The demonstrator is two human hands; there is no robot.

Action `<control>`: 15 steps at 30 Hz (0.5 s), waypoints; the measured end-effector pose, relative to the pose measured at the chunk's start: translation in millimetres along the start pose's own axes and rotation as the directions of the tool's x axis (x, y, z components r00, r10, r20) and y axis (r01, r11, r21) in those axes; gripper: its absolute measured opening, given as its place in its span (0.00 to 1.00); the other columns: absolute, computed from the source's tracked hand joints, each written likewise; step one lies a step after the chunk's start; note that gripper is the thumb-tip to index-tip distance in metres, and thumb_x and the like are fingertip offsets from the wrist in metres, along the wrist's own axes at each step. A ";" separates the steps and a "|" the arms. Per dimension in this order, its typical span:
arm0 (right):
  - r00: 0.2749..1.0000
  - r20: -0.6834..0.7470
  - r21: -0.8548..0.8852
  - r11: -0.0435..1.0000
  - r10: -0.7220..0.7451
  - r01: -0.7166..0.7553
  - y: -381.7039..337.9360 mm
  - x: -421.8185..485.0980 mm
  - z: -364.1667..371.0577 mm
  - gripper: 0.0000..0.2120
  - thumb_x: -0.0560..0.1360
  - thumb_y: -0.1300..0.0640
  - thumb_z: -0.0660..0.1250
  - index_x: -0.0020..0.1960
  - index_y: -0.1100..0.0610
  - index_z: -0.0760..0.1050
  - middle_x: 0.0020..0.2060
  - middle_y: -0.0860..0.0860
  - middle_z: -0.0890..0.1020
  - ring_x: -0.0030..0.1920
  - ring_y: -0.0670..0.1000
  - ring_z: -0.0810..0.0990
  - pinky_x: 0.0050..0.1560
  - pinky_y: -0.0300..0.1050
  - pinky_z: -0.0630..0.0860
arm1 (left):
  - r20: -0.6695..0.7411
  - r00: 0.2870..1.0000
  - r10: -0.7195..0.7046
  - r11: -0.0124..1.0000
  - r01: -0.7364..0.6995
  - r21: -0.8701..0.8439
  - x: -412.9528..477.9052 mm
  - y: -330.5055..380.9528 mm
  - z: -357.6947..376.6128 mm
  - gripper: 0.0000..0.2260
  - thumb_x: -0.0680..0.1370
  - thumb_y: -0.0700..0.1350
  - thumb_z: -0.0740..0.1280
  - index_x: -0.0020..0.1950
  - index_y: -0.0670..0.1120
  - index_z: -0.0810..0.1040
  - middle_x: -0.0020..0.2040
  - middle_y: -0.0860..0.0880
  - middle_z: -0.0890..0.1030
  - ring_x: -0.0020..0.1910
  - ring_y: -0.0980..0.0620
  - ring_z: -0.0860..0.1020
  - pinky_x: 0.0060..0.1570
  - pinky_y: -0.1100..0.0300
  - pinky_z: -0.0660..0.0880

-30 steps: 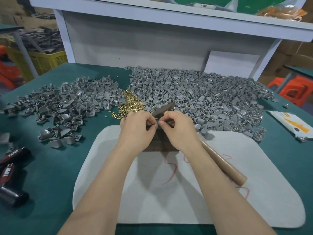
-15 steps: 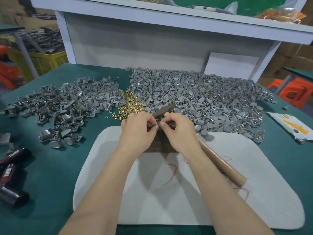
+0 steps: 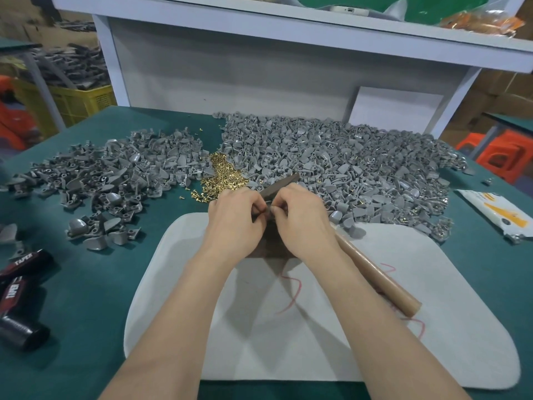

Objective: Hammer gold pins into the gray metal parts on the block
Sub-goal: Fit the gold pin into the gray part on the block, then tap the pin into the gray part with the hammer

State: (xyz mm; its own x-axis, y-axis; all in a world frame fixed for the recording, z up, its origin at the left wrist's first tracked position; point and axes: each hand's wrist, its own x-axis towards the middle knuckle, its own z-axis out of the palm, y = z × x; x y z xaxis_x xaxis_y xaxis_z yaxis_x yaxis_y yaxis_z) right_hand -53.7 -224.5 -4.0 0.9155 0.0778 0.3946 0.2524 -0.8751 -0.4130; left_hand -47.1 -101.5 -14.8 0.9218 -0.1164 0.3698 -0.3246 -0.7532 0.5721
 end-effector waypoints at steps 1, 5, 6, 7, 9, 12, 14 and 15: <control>1.000 0.000 -0.004 1.000 0.001 -0.001 0.2 0.6 0.2 0.03 0.75 0.61 0.65 0.44 0.59 0.76 0.43 0.50 0.73 0.46 0.54 0.74 0.48 0.46 0.68 | 0.000 1.000 0.001 1.000 -0.001 0.000 0.0 0.0 0.0 0.01 0.75 0.44 0.68 0.44 0.49 0.79 0.41 0.56 0.73 0.51 0.47 0.71 0.54 0.52 0.68; 1.000 -0.012 0.057 0.998 0.020 -0.019 4.6 0.6 1.7 0.03 0.74 0.62 0.65 0.43 0.60 0.77 0.40 0.48 0.71 0.44 0.51 0.73 0.47 0.43 0.67 | -0.009 1.000 -0.001 1.000 0.001 -0.009 -0.1 0.3 0.0 0.02 0.75 0.44 0.69 0.43 0.50 0.79 0.40 0.57 0.73 0.51 0.47 0.71 0.54 0.52 0.68; 1.000 -0.009 0.071 0.997 0.029 -0.028 5.8 1.2 2.1 0.03 0.74 0.61 0.66 0.43 0.60 0.78 0.40 0.48 0.71 0.43 0.50 0.72 0.45 0.41 0.66 | -0.012 1.000 -0.002 1.000 0.002 -0.009 -0.4 0.3 0.0 0.02 0.75 0.44 0.69 0.43 0.50 0.79 0.40 0.57 0.73 0.51 0.47 0.72 0.54 0.52 0.69; 0.999 -0.001 0.081 0.996 0.042 -0.042 6.7 2.2 2.4 0.03 0.74 0.61 0.66 0.43 0.59 0.78 0.40 0.48 0.72 0.42 0.49 0.72 0.44 0.39 0.65 | -0.013 1.000 -0.003 1.000 0.003 -0.007 -0.4 0.5 0.1 0.02 0.75 0.44 0.68 0.43 0.50 0.79 0.41 0.56 0.74 0.51 0.47 0.72 0.54 0.52 0.69; 0.997 0.025 0.096 0.993 0.073 -0.075 7.8 4.7 2.5 0.03 0.74 0.60 0.66 0.43 0.57 0.78 0.41 0.48 0.72 0.42 0.48 0.71 0.44 0.39 0.66 | -0.010 1.000 -0.007 1.000 0.007 -0.001 -0.3 0.7 0.3 0.02 0.75 0.44 0.68 0.43 0.50 0.79 0.41 0.56 0.74 0.51 0.47 0.72 0.54 0.52 0.69; 0.993 0.049 0.100 0.989 0.104 -0.108 8.5 7.0 2.1 0.03 0.75 0.58 0.66 0.43 0.56 0.78 0.42 0.47 0.73 0.43 0.48 0.71 0.46 0.42 0.68 | -0.002 1.000 -0.015 1.000 0.015 -0.003 -0.2 1.3 0.3 0.02 0.75 0.43 0.68 0.44 0.50 0.79 0.42 0.55 0.76 0.52 0.47 0.72 0.55 0.51 0.69; 0.992 0.064 0.076 0.990 0.111 -0.115 7.7 7.8 1.1 0.04 0.75 0.58 0.66 0.44 0.55 0.78 0.42 0.47 0.73 0.45 0.48 0.72 0.47 0.42 0.69 | 0.001 1.000 -0.020 1.000 0.020 0.001 -0.1 1.5 0.2 0.02 0.75 0.43 0.68 0.44 0.50 0.79 0.44 0.54 0.77 0.52 0.47 0.72 0.55 0.51 0.68; 0.991 0.073 0.068 0.990 0.115 -0.120 7.6 8.3 0.5 0.04 0.75 0.58 0.65 0.44 0.55 0.78 0.42 0.47 0.73 0.46 0.49 0.73 0.47 0.42 0.69 | 0.002 1.000 -0.022 1.000 0.022 0.003 -0.1 1.4 0.3 0.02 0.75 0.43 0.68 0.45 0.50 0.79 0.45 0.53 0.78 0.53 0.46 0.72 0.55 0.51 0.68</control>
State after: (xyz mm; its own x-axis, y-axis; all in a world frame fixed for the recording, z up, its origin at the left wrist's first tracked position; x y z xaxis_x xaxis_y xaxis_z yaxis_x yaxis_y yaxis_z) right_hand -44.0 -230.3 -4.3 0.9590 0.0114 0.2833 0.1612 -0.8438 -0.5118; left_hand -47.6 -102.8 -14.3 0.9293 -0.1012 0.3552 -0.3034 -0.7576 0.5779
